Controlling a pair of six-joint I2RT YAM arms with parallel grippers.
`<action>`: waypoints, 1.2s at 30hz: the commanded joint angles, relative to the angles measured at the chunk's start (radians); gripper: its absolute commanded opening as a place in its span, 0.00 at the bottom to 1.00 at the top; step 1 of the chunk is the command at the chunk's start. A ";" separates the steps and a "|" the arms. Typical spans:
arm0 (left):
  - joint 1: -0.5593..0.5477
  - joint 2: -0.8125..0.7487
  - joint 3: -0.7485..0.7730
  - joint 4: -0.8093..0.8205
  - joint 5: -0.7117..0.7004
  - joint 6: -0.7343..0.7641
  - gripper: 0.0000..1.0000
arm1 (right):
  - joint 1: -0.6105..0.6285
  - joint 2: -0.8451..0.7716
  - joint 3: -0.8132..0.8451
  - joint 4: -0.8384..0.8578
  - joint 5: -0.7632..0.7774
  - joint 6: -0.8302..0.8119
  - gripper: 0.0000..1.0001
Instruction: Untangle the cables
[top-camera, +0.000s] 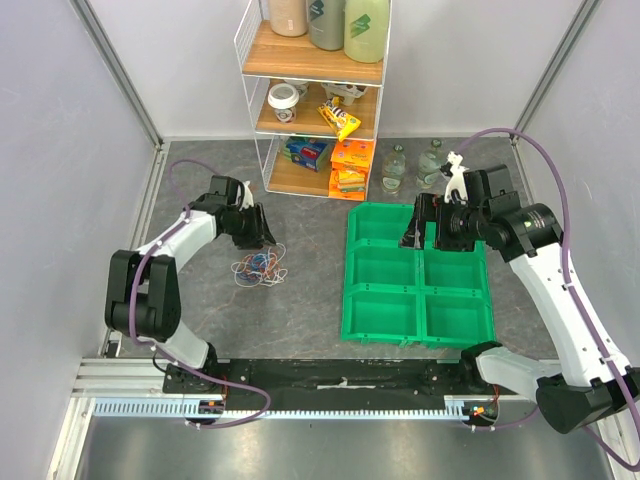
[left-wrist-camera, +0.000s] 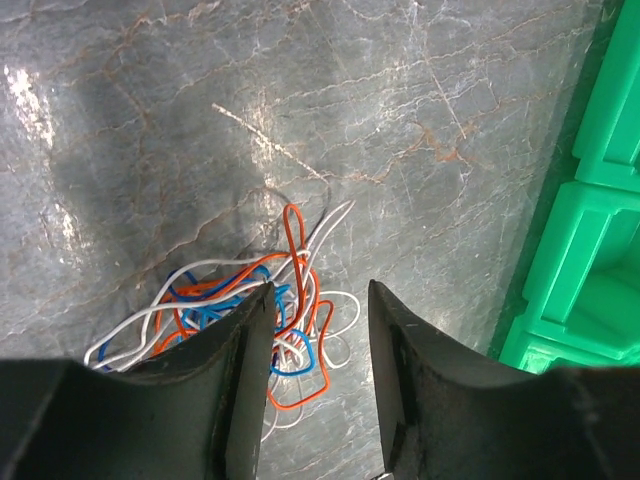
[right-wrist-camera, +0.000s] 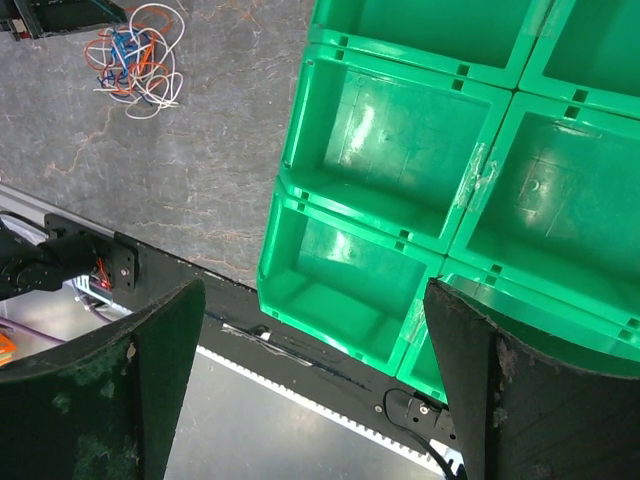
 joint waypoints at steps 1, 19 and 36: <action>0.004 -0.050 -0.033 0.018 -0.018 0.036 0.47 | 0.005 -0.012 -0.013 0.028 -0.028 0.000 0.98; 0.002 -0.109 0.050 -0.066 -0.111 0.026 0.02 | 0.020 -0.009 -0.062 0.071 -0.030 0.014 0.98; 0.004 -0.508 0.170 -0.207 0.089 -0.210 0.02 | 0.541 0.127 -0.206 0.808 0.255 0.281 0.93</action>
